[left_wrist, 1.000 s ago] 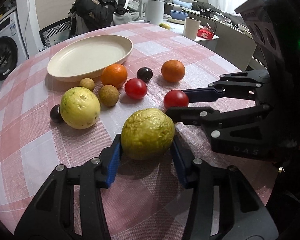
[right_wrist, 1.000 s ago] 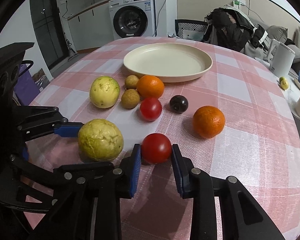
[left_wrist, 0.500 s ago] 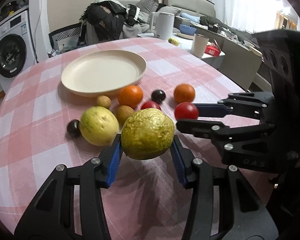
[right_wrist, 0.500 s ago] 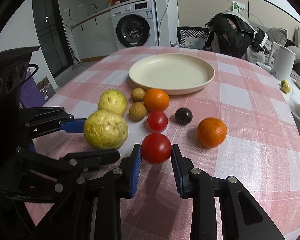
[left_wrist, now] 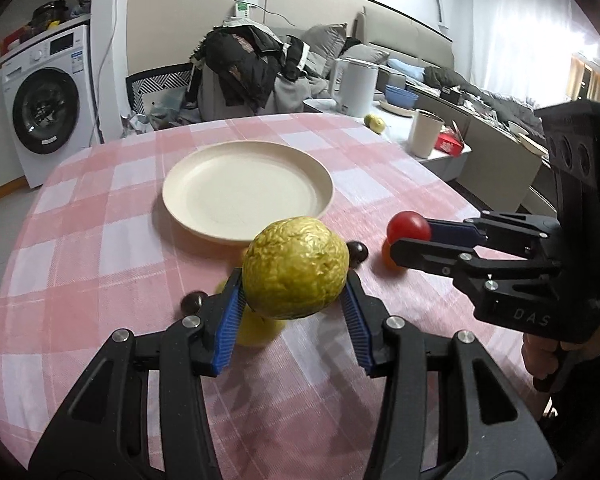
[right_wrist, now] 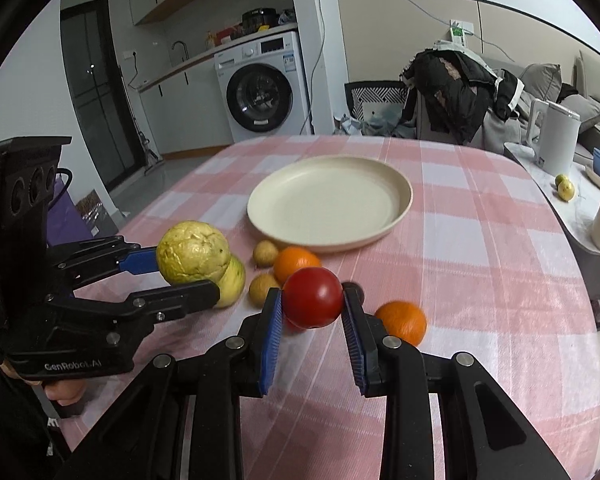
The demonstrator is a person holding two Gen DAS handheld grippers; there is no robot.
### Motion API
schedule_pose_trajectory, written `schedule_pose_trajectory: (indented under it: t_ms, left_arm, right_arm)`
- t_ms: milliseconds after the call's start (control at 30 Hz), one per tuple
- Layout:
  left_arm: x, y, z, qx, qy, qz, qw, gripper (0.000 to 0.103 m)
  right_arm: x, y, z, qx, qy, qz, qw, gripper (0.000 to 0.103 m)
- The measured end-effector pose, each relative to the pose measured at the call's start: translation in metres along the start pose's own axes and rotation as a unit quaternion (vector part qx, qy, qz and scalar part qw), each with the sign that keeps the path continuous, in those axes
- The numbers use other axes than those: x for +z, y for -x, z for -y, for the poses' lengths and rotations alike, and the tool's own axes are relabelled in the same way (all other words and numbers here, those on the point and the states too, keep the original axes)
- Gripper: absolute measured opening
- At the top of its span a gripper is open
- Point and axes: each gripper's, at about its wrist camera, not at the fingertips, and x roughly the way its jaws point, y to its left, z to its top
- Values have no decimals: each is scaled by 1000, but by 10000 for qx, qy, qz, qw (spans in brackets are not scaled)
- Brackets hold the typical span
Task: Organize fruits
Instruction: 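Carry the yellow-green fruit over the plate while right gripper carries the tomato there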
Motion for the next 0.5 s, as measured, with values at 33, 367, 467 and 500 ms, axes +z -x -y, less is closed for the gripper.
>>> schedule_pose_trajectory:
  t_ms: [33, 367, 467, 500]
  left_arm:
    - [2, 0, -1, 16, 15, 19, 10000, 44]
    - [19, -5, -17, 259, 149, 126, 9995, 44]
    - [24, -10, -21, 357, 155, 126, 9992, 44]
    - [26, -12, -23, 377, 176, 127, 9991, 44]
  right_arm:
    - [2, 0, 2, 19, -20, 16, 10000, 31]
    - [24, -2, 2, 368, -13, 256, 9990, 31]
    - [30, -6, 5, 471, -75, 255, 9985, 31]
    - [33, -7, 6, 494, -100, 257, 9984, 31]
